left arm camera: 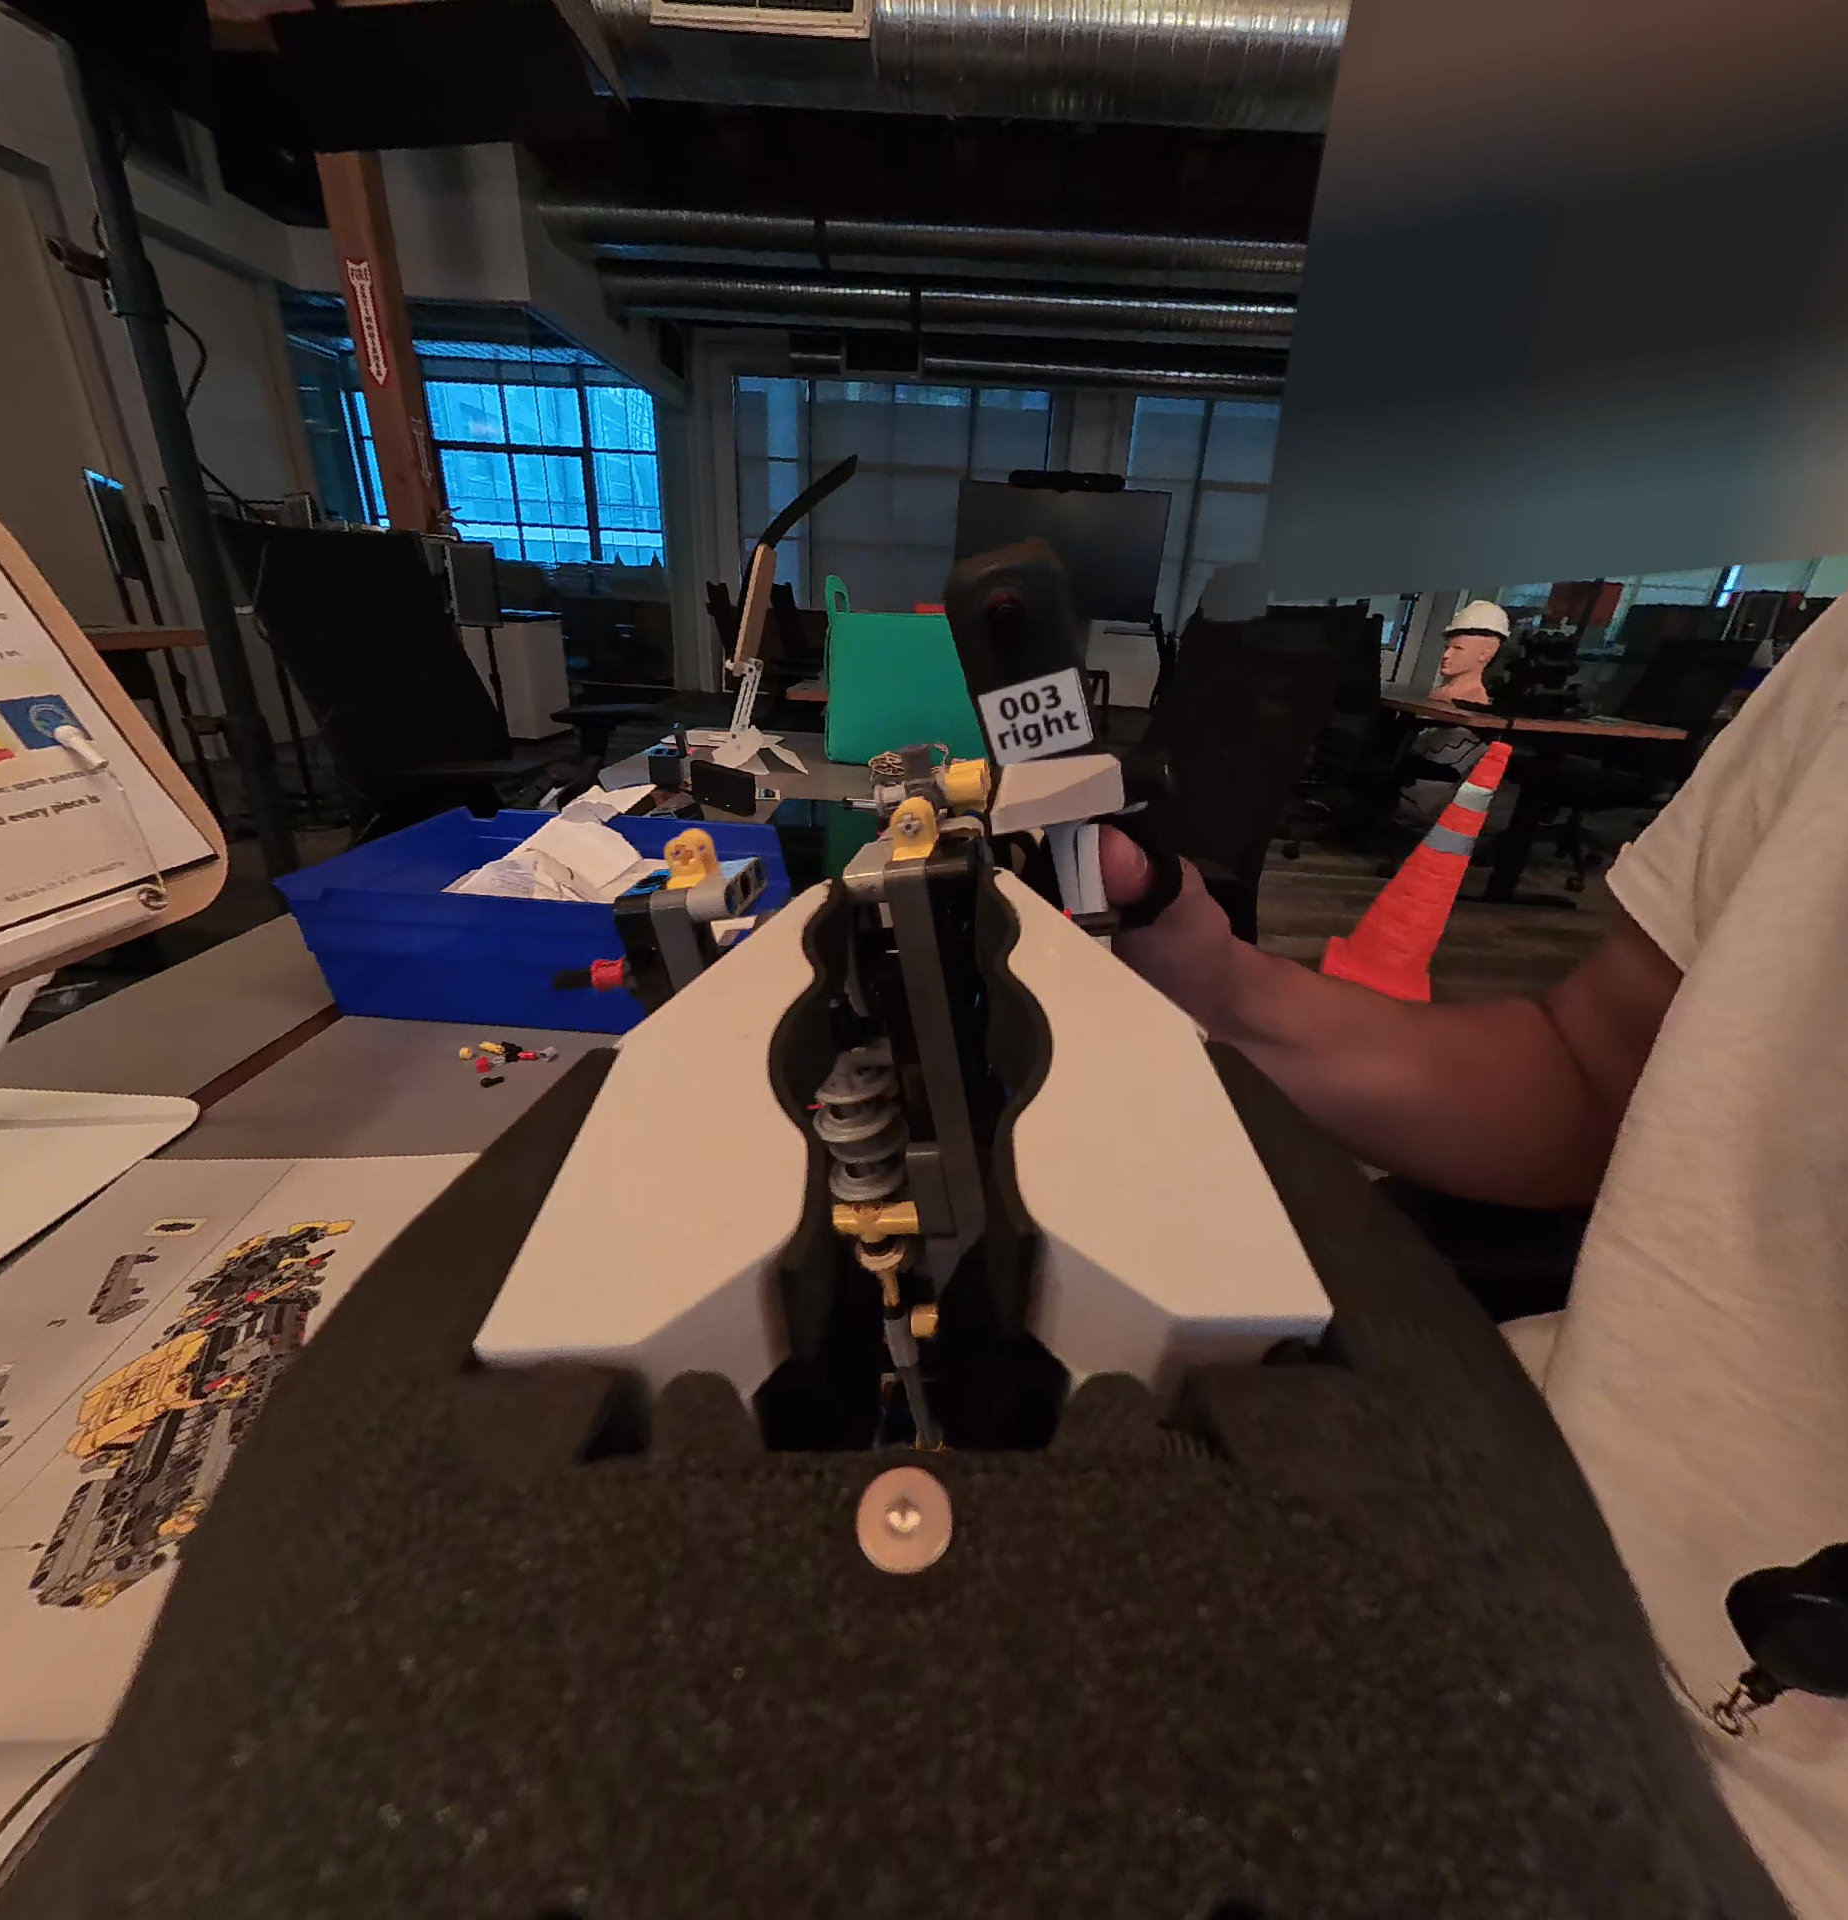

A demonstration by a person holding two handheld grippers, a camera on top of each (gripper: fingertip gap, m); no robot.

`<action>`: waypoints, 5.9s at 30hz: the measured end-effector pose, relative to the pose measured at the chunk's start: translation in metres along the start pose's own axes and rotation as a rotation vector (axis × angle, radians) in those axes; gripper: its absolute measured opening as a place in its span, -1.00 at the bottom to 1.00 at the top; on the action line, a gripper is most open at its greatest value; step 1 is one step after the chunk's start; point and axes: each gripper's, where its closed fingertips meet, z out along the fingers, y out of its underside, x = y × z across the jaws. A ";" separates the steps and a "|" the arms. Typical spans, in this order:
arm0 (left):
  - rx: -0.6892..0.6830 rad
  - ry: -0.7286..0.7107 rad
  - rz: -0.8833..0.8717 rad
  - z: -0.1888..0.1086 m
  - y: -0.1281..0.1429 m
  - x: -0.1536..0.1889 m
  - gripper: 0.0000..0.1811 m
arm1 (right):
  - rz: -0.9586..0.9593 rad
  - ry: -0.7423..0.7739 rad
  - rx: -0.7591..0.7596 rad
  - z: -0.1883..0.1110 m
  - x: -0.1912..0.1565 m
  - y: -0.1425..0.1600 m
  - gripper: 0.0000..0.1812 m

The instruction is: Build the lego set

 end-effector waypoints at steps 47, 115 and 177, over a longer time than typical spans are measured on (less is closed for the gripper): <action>-0.028 0.012 0.061 0.003 0.001 0.009 -0.73 | -0.079 -0.030 -0.090 -0.006 -0.008 -0.003 -0.93; -0.201 -0.175 -0.102 -0.167 0.063 0.001 -0.73 | -0.254 -0.137 -1.043 0.021 0.063 0.210 0.32; 0.038 -0.908 -0.200 -0.201 0.031 -0.126 -0.60 | -0.367 0.826 -0.256 -0.048 0.200 0.042 -0.13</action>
